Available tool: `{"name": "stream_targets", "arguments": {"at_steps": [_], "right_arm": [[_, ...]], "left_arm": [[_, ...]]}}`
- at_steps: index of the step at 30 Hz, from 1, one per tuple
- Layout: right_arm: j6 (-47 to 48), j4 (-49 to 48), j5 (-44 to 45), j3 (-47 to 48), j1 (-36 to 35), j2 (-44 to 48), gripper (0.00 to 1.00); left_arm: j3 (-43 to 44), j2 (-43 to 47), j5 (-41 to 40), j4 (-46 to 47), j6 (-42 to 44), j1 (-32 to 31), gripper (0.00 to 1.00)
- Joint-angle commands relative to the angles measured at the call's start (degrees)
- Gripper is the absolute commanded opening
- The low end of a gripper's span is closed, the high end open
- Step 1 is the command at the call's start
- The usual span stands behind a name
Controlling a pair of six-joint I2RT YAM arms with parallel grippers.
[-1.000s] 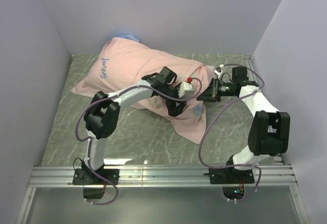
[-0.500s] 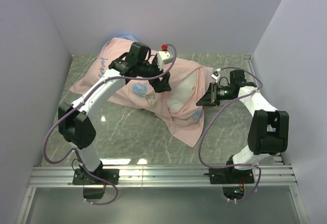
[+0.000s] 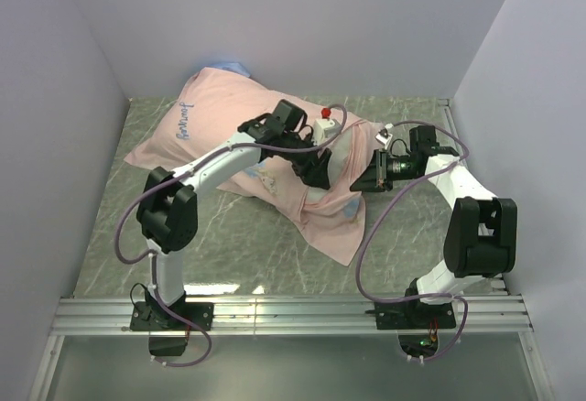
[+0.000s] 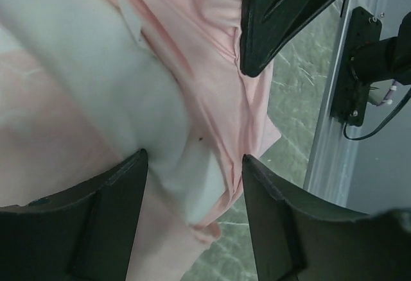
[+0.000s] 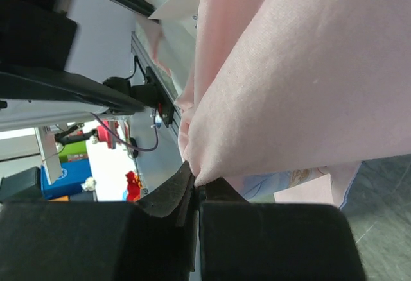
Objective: Put the pillow into the pillowcase
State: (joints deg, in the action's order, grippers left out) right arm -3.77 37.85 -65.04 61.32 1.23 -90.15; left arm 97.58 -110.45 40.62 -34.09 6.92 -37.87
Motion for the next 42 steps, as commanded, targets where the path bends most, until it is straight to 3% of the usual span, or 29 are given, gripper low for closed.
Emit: {"name": "stream_targets", "arguments": {"at_steps": [1,13,23,27,42], "right_arm": [[1.0,2.1,-2.6,0.6,-0.5,2.5,0.00],[0.0,0.4,-2.6,-1.5,-1.0,3.9,0.00],[3.2,4.0,-1.4,-2.6,-1.0,4.8,0.00],[5.7,5.0,-1.2,-2.7,-1.0,4.8,0.00],[7.8,7.6,-1.1,-2.8,-1.0,5.9,0.00]], "left_arm": [[-0.6,-1.6,2.2,3.1,-4.9,-1.5,0.65],[-2.9,-2.5,4.3,7.8,-10.2,-5.7,0.56],[-2.2,5.9,-2.9,6.8,-10.2,-4.8,0.56],[0.0,4.0,-1.3,1.8,-9.7,-4.8,0.55],[0.0,-4.6,2.8,3.7,-14.6,-5.6,0.48]]}}
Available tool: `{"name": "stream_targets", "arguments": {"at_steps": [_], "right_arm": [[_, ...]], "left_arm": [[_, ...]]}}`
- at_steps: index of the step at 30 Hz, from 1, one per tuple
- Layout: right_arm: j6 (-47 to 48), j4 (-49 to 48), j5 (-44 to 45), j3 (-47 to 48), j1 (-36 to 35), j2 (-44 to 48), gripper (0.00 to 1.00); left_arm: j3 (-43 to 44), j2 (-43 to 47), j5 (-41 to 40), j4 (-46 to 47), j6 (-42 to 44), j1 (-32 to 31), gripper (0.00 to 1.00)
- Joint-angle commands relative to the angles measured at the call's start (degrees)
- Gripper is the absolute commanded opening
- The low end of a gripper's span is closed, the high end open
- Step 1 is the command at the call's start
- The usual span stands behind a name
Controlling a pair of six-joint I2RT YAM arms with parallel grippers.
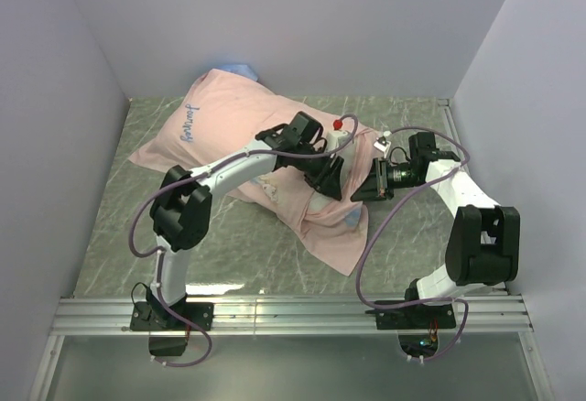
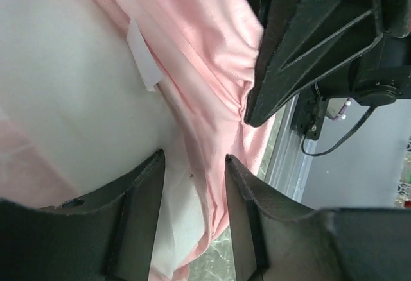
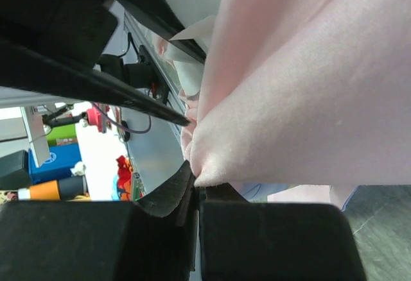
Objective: Put the pillow into the pillowcase
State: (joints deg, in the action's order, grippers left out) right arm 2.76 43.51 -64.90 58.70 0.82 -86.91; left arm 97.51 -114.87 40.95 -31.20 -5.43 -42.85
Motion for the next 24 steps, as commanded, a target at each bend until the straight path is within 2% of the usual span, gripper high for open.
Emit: {"name": "stream_targets", "arguments": {"at_steps": [1,5,6,8,9,11,14,16,18,19,20,22,24], "right_arm": [[1.4,2.1,-1.1,-0.2,-0.6,2.6,0.00],[1.8,2.4,-0.9,-0.3,-0.6,2.6,0.00],[2.1,2.5,-0.8,-0.3,-0.6,2.5,0.00],[2.5,3.1,-0.9,-0.4,-0.6,2.3,0.00],[2.6,2.9,-0.8,-0.5,-0.6,2.3,0.00],[2.0,2.4,-1.0,-0.9,-0.6,2.7,0.00],[2.3,2.2,-0.6,-1.0,-0.6,3.1,0.02],[3.0,3.2,0.9,-0.8,-0.5,3.3,0.17],[3.9,3.5,2.5,-0.8,-0.6,3.9,0.25],[4.1,4.0,3.0,-0.8,-0.6,4.1,0.35],[4.7,4.4,4.4,-0.6,-0.6,4.8,0.41],[5.7,5.9,5.6,0.0,-0.6,5.9,0.48],[7.3,7.2,7.4,1.9,-0.4,6.5,0.49]], "left_arm": [[0.0,-0.3,3.0,1.2,-2.7,-0.9,0.48],[-0.1,0.3,4.2,1.7,-3.9,-1.4,0.41],[0.2,1.3,4.3,1.5,-3.8,-1.3,0.31],[2.2,2.8,4.5,0.3,-3.5,-1.0,0.21],[3.2,4.3,4.3,-0.2,-3.4,-0.7,0.09],[6.9,5.4,4.7,-3.4,-2.7,-0.6,0.00],[10.8,7.5,6.7,-8.7,-0.6,0.2,0.00],[11.1,10.1,6.7,-10.0,0.7,1.1,0.00],[9.1,13.2,6.5,-8.8,0.7,3.1,0.00],[8.1,14.1,5.8,-7.9,0.6,4.1,0.00],[6.0,14.9,2.5,-7.0,0.6,5.1,0.00],[4.4,15.3,-0.7,-5.1,1.1,9.4,0.00],[5.0,12.6,-5.3,-6.8,2.5,13.7,0.00]]}}
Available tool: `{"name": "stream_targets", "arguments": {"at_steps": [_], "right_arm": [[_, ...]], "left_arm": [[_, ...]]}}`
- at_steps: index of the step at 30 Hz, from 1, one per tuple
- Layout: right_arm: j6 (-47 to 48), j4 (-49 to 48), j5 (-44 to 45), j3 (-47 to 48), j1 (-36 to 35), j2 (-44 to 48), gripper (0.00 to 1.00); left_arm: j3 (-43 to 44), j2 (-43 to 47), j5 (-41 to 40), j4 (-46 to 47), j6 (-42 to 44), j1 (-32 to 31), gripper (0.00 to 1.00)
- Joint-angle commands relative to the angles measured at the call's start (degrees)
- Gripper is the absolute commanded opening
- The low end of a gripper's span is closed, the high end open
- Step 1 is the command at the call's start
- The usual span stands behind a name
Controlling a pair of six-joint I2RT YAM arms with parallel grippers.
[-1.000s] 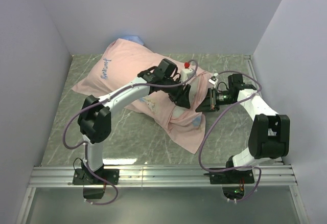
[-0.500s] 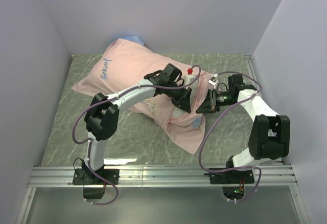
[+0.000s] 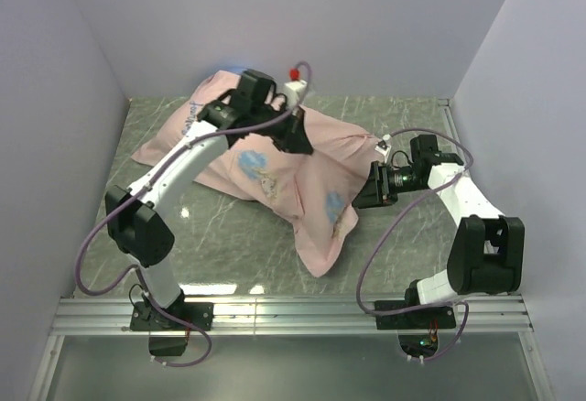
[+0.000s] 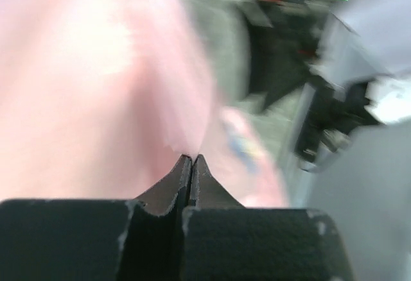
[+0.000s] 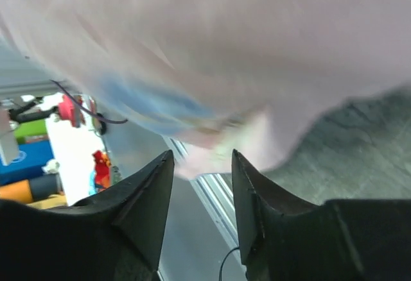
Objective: Put the pillow into the pillowcase
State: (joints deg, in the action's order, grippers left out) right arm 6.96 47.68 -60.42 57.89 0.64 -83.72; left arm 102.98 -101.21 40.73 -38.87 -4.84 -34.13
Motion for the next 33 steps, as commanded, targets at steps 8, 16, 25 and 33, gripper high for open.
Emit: {"name": "stream_targets", "arguments": {"at_steps": [8,16,25,33], "right_arm": [[6.4,7.3,7.7,14.2,0.2,2.8,0.72],[-1.9,-0.6,9.9,20.6,-2.8,0.9,0.76],[-16.2,-23.2,18.3,10.6,-12.9,0.9,0.43],[-19.1,-25.7,22.8,5.5,-13.0,-5.7,0.36]], "left_arm": [[-2.9,-7.3,-14.5,-9.4,13.2,7.8,0.00],[-8.8,2.8,-3.1,-6.4,15.7,7.9,0.48],[-15.3,13.4,-23.0,4.5,13.1,5.3,0.49],[-17.8,8.7,-33.7,6.3,10.8,-2.2,0.56]]}}
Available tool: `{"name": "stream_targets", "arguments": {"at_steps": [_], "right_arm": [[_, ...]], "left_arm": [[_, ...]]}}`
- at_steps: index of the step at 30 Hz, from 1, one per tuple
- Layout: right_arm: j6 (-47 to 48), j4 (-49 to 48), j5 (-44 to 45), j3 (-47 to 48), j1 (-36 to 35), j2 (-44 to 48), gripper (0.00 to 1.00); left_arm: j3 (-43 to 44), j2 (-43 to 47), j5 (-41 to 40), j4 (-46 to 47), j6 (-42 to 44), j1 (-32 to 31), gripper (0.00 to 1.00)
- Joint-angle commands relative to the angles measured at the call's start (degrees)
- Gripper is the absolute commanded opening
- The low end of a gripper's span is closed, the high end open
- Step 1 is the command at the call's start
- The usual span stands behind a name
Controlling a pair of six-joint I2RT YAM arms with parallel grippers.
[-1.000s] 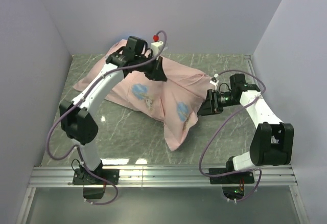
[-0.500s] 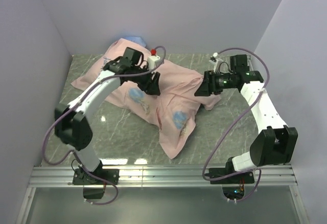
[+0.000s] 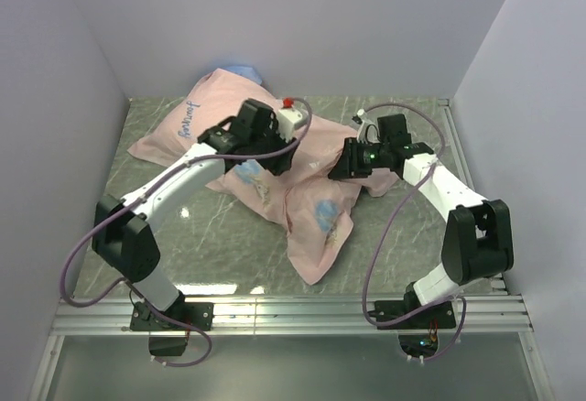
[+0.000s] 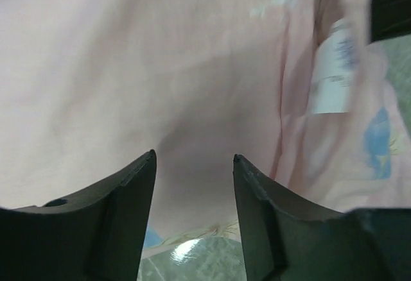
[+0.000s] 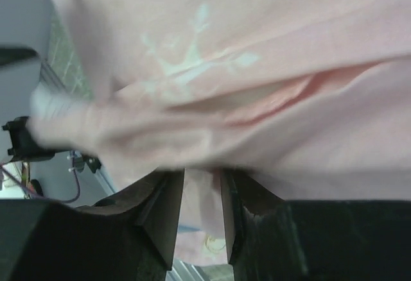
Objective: Put the pillow into the pillowcase
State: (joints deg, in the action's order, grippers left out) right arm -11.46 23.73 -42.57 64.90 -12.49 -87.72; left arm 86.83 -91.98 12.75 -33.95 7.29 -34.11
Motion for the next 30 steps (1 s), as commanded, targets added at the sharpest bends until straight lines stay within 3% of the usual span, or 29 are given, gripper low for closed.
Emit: {"name": "stream_targets", "arguments": {"at_steps": [1,9,11,16,19,21,24,27,30], "right_arm": [[1.2,-0.8,5.3,-3.4,0.3,-2.1,0.36],[4.3,-0.2,1.4,-9.0,1.7,4.4,0.36],[4.2,0.1,0.7,-8.3,1.7,5.1,0.36],[4.9,2.1,-2.0,-7.6,1.9,6.8,0.38],[3.8,1.3,-5.1,-7.8,2.3,10.4,0.39],[1.8,-0.2,-6.6,-8.0,2.2,13.0,0.41],[-4.1,-5.7,-8.6,-9.3,2.3,15.8,0.43],[-10.4,-12.6,-8.9,-10.7,2.0,16.9,0.43],[-10.2,-12.9,-7.5,-10.5,1.4,13.7,0.40]], "left_arm": [[-3.2,-0.5,-6.0,3.3,-1.6,-2.7,0.57],[-2.4,-2.5,-3.1,7.1,-3.0,-9.9,0.69],[-2.8,-2.6,-5.0,8.3,-3.0,-11.8,0.73],[-1.0,-6.7,-14.2,9.0,-2.0,-14.5,0.71],[0.2,-9.0,-20.0,9.2,-1.9,-14.7,0.65],[0.0,-8.9,-22.1,10.1,-1.6,-14.5,0.54],[1.1,-7.5,-21.0,10.6,-2.1,-14.5,0.37],[2.7,-5.6,-18.7,9.4,-2.7,-14.6,0.28],[4.6,-4.2,-16.5,6.6,-2.8,-14.6,0.17]]}}
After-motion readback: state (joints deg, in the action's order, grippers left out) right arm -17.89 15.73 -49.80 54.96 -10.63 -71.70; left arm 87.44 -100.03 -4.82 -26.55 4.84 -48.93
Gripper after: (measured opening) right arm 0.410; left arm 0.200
